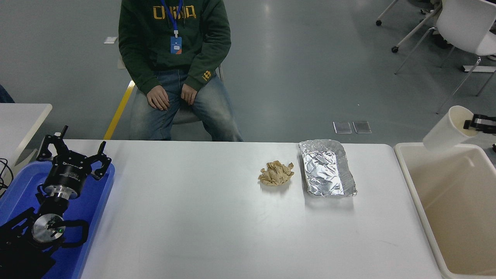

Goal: Clean the table surface

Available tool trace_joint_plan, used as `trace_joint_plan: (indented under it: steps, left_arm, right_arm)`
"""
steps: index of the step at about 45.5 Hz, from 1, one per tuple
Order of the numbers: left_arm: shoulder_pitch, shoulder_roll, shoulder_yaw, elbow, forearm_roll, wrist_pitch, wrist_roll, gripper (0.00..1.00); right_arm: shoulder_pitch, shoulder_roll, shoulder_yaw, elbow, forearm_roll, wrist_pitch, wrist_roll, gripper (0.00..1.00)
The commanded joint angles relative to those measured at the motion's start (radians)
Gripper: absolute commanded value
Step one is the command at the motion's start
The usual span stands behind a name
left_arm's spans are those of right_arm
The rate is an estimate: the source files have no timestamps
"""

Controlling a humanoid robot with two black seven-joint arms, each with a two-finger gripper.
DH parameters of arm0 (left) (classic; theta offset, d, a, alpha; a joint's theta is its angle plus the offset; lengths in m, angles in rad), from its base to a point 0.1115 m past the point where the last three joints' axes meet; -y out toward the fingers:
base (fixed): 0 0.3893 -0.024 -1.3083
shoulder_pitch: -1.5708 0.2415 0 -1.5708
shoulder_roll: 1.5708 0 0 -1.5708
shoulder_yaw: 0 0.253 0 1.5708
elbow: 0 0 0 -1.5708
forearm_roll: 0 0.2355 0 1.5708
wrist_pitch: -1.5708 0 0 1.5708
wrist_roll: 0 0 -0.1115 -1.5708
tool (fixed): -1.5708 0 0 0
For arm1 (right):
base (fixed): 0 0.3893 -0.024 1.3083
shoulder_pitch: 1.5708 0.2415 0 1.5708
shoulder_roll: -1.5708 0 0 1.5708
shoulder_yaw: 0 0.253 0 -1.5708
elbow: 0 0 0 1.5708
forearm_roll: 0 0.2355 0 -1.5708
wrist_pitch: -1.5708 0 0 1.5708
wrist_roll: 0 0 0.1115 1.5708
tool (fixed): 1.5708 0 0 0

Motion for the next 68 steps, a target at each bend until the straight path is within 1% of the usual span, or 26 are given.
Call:
trace_joint_plan:
  steps: [1,12,17,26,30,33,44,53,68]
  left_arm:
    - [0.0,0.0,0.0,0.0,0.0,0.0,0.0,1.0]
    - [0.0,0.0,0.0,0.0,0.0,0.0,0.0,1.0]
    - [0.0,0.0,0.0,0.0,0.0,0.0,0.0,1.0]
    - [0.0,0.0,0.0,0.0,0.0,0.0,0.0,1.0]
    - [0.0,0.0,0.0,0.0,0.0,0.0,0.0,1.0]
    - [0.0,0.0,0.0,0.0,0.0,0.0,0.0,1.0]
    - [0.0,0.0,0.0,0.0,0.0,0.0,0.0,1.0]
    - [0.0,0.0,0.0,0.0,0.0,0.0,0.0,1.0]
    - [0.0,0.0,0.0,0.0,0.0,0.0,0.0,1.0]
  right_arm:
    - [-0.109,-0.028,0.007,-0.057,-0.015,-0.062,0.002,0.0]
    - [-0.264,0.004,0.021,-0.152,-0.004,-0.143,0.006,0.0]
    - [-0.331,0.045,0.022,-0.208,0.005,-0.191,0.006,0.0]
    - [-0.406,0.116,0.033,-0.271,0.01,-0.234,0.009,0.0]
    - [-0.452,0.157,0.036,-0.322,0.057,-0.266,0.009,0.0]
    - [-0.48,0.205,0.036,-0.391,0.089,-0.269,0.011,0.0]
    - [-0.589,0.375,0.037,-0.615,0.105,-0.271,0.043,0.0]
    - [-0.678,0.525,0.025,-0.83,0.178,-0.266,0.072,0.0]
    - [-0.735,0.643,0.034,-0.962,0.197,-0.274,0.069,0.0]
